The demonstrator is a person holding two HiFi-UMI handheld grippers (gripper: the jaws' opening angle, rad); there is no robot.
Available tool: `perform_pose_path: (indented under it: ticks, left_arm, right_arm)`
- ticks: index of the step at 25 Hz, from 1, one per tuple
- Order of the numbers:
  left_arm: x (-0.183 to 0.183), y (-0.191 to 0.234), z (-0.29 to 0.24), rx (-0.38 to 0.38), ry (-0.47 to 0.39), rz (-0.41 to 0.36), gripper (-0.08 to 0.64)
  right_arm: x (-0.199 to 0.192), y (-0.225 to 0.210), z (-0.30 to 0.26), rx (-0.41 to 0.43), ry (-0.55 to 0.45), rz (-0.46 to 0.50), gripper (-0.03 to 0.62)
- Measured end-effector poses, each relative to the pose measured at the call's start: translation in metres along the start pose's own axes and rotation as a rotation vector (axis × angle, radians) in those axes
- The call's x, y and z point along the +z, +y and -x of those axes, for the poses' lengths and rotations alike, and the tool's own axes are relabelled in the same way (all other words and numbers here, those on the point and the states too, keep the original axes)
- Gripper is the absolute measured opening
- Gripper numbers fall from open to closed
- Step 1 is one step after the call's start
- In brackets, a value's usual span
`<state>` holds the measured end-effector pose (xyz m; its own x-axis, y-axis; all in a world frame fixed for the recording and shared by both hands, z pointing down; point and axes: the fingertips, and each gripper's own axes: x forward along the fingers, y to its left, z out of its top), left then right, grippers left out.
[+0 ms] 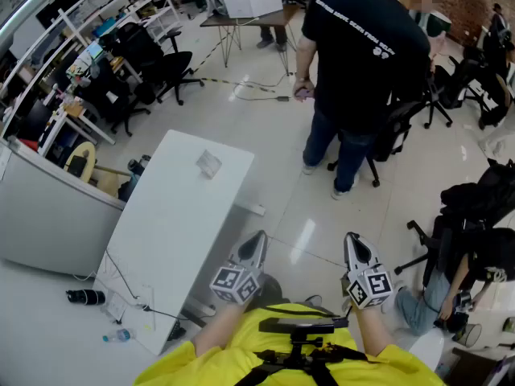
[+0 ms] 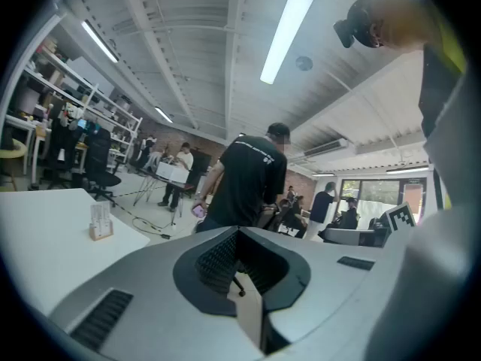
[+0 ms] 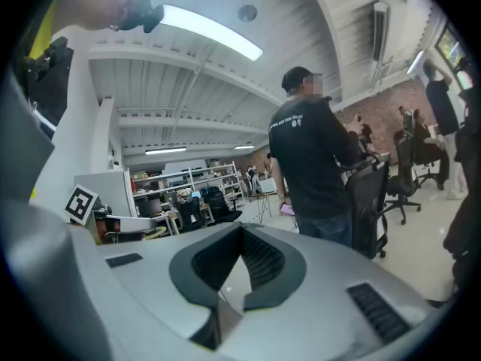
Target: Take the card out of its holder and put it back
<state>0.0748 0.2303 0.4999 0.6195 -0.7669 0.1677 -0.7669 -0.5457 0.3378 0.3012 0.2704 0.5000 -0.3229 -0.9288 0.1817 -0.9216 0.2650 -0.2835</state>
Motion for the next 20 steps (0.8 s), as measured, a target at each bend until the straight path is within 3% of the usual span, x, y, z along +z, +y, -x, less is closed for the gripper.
perform_pose_path:
  ticks: [8,11,13,16,18,20]
  left_arm:
    - [0.044,0.155,-0.062,0.111,-0.033,-0.02,0.0]
    - [0.074,0.208,-0.079,0.137,-0.049,-0.029,0.001]
    - [0.092,0.239,-0.09,0.173,-0.056,-0.021,0.058]
    - [0.107,0.286,-0.114,0.23,-0.049,-0.03,0.058]
    - [0.109,0.314,-0.128,0.254,-0.023,-0.048,0.079]
    - [0.105,0.34,-0.141,0.272,0.012,-0.056,0.152]
  right_arm:
    - [0.003,0.02,-0.179,0.08,0.013,-0.014,0.006]
    - [0.027,0.048,-0.242,0.135,0.022,-0.018,0.006]
    - [0.05,0.068,-0.28,0.214,0.026,0.042,0.006]
    - [0.063,0.074,-0.342,0.252,0.058,0.13,0.006]
    - [0.068,0.072,-0.379,0.254,0.074,0.128,0.006]
    - [0.077,0.076,-0.407,0.288,0.081,0.121,0.006]
